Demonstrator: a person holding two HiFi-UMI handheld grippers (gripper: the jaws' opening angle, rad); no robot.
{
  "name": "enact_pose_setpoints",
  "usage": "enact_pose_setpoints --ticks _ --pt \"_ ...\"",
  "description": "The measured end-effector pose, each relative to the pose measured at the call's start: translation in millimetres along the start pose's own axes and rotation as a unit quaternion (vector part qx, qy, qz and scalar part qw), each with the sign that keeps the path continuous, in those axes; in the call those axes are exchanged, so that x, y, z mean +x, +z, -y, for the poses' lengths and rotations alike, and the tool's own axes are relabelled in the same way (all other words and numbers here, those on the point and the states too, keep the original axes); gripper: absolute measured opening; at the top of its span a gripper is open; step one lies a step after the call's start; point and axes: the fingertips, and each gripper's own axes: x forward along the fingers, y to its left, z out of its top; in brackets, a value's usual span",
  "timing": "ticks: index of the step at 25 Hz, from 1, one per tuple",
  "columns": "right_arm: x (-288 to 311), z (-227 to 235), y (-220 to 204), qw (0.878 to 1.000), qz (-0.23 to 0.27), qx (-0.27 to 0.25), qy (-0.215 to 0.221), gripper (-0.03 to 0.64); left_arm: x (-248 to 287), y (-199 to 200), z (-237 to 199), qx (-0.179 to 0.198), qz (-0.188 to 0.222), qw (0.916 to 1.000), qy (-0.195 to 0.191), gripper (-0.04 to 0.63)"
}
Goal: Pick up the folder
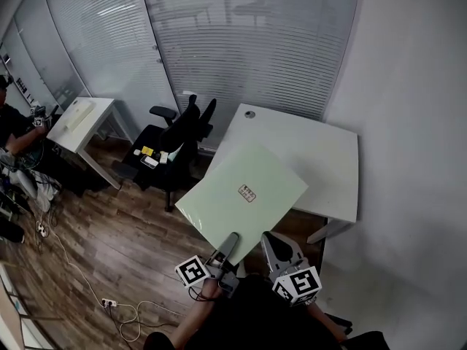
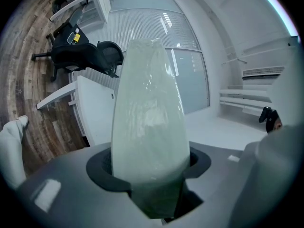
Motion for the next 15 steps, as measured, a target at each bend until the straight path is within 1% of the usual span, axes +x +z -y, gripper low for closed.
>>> enact_pose_setpoints --ticks 8,12,15 --pt "2.6 -18.2 3.6 0.999 -0.003 -0.029 0.024 -0.002 -13.0 1.2 0.6 -0.003 0.010 0.9999 0.002 0.273" --pt "2.6 -23.1 1.8 0.999 -0.005 -0.029 0.029 -0.002 -19.7 4.6 -0.8 -0.008 0.021 0.9997 0.004 0.273" --pt "4.1 -21.9 -0.4 0.999 -0.009 -0.027 0.031 -0.003 -21.6 3.3 -4.2 -0.008 0.022 0.9997 0.009 0.273"
